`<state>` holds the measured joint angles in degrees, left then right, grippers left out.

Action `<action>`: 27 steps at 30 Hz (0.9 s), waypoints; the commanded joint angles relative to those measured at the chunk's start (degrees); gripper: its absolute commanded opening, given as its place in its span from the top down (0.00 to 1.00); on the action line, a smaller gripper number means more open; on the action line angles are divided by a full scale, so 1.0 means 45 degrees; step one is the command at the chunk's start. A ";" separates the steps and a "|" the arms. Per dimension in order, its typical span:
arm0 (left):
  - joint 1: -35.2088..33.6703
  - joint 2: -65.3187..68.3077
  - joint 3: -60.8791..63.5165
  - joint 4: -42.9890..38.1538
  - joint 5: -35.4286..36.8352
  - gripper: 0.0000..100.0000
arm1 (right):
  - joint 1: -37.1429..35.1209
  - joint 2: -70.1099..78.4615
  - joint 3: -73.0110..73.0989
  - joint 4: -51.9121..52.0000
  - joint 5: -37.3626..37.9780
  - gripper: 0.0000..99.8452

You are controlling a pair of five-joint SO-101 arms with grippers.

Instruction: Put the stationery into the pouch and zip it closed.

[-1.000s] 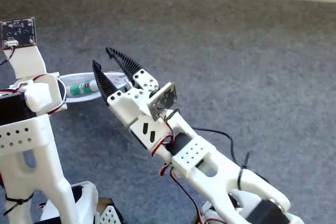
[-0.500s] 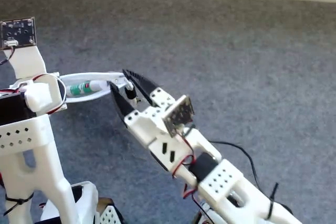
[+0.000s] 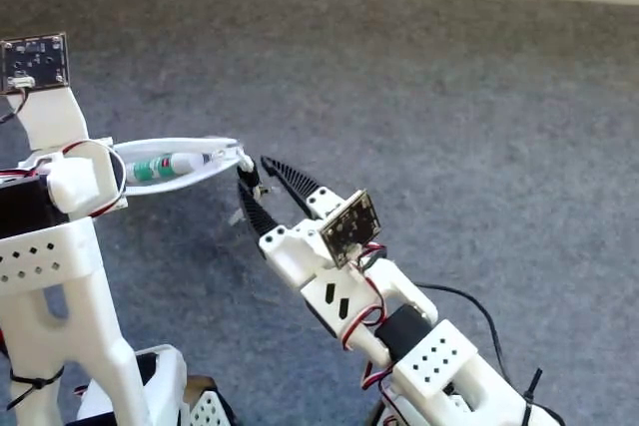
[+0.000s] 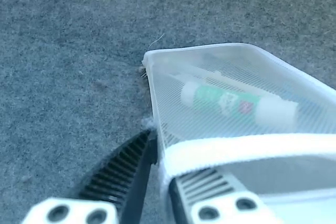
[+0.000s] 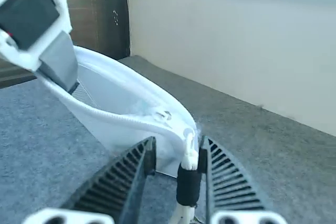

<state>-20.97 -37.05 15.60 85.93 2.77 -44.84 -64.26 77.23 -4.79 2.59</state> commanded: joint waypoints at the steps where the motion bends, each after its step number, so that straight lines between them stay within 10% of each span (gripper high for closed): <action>1: 0.0225 -0.0596 -0.0147 0.0000 -0.0059 0.99 | 0.0420 0.0654 -0.0186 -0.0029 0.0059 0.88; 27: 0.0205 -0.0596 -0.0147 0.0000 -0.0059 0.99 | 0.0518 0.7140 -0.1553 -0.5324 0.0059 0.88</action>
<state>-20.97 -37.05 15.60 85.93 2.77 -42.99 -32.00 75.21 -27.56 2.59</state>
